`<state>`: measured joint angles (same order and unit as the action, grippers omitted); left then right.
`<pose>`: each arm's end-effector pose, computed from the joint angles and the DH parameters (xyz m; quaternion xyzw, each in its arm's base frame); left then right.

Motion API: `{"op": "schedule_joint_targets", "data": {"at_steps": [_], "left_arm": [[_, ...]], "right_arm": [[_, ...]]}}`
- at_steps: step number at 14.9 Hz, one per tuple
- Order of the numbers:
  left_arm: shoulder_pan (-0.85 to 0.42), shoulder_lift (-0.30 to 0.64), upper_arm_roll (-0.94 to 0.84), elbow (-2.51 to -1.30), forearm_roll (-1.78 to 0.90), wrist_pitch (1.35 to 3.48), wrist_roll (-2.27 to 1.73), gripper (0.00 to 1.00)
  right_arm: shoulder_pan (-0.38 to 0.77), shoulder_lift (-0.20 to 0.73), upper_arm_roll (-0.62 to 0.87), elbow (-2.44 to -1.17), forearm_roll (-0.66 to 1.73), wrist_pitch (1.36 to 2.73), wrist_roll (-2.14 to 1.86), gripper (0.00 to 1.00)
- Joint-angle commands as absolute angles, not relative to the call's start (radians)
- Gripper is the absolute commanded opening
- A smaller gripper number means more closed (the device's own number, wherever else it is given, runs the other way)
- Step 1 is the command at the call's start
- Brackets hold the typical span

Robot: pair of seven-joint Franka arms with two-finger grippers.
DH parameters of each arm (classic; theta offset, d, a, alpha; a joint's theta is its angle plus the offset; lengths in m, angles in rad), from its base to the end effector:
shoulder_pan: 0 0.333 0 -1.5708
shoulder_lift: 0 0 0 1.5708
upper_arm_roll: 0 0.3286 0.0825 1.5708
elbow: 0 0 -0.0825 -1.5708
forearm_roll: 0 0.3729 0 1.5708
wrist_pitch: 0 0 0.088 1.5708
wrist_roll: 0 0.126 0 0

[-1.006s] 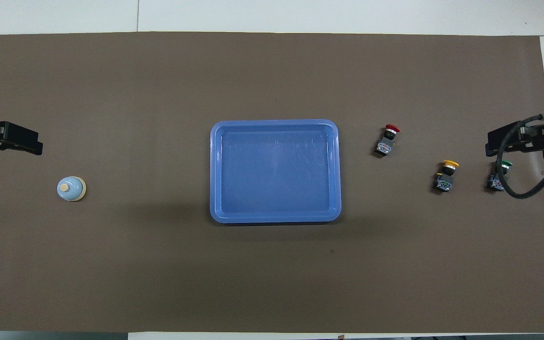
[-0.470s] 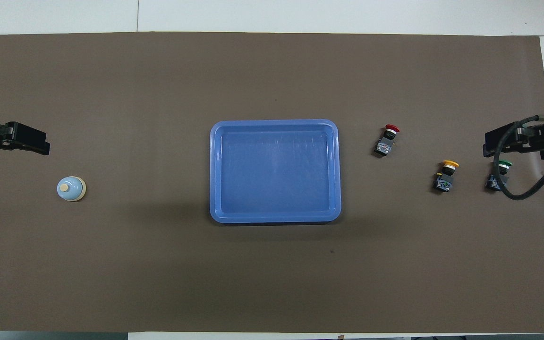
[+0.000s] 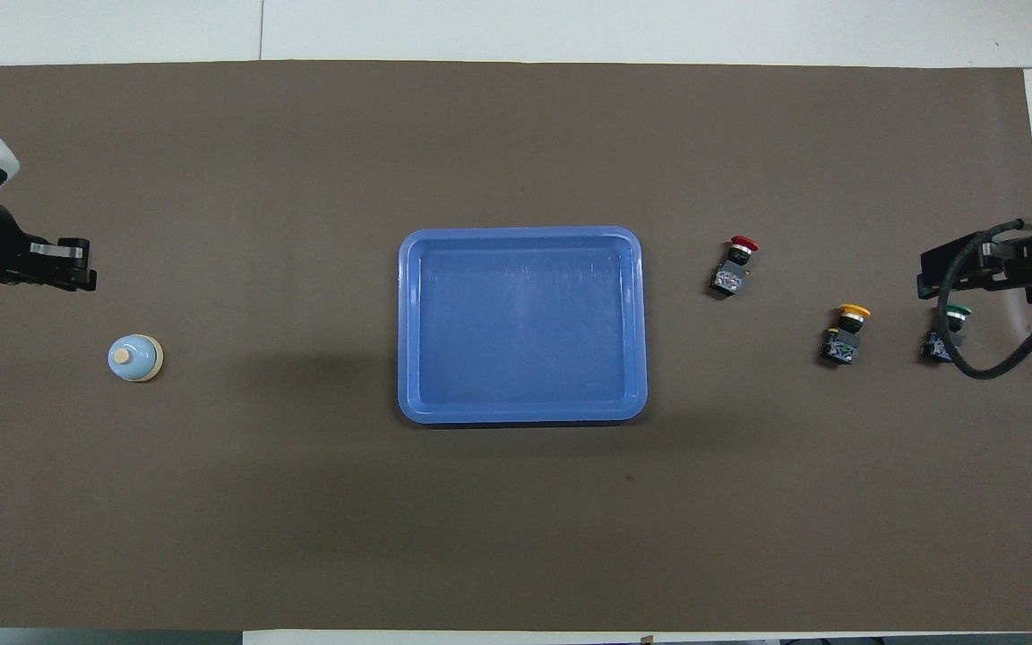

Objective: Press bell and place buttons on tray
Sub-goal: 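Move the left gripper toward the white bell, then press down on the white bell with the left gripper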

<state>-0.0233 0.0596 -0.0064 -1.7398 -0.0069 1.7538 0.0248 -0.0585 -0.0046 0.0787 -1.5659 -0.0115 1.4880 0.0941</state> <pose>0.5657 -0.0175 0.5221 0.9994 -0.0265 -0.0228 0.0035 0.5315 0.0093 0.6159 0.9986 -0.0372 -0.0363 0.0080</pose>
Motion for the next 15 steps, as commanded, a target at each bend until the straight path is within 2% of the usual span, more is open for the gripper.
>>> {"op": "schedule_joint_targets", "data": {"at_steps": [1, 9, 15], "left_arm": [[-0.026, 0.08, 0.031, -1.824, -0.009, 1.857, 0.018, 0.0], [-0.026, 0.055, 0.116, -2.038, -0.009, 1.983, 0.069, 0.0], [-0.023, 0.058, 0.124, -2.126, -0.009, 2.123, 0.114, 0.0]], "right_arm": [[-0.066, -0.021, 0.078, -1.58, 0.008, 1.476, 0.069, 1.0], [-0.06, -0.021, 0.081, -1.578, 0.008, 1.479, 0.072, 1.0], [-0.06, -0.021, 0.083, -1.578, 0.008, 1.48, 0.075, 1.0]]}}
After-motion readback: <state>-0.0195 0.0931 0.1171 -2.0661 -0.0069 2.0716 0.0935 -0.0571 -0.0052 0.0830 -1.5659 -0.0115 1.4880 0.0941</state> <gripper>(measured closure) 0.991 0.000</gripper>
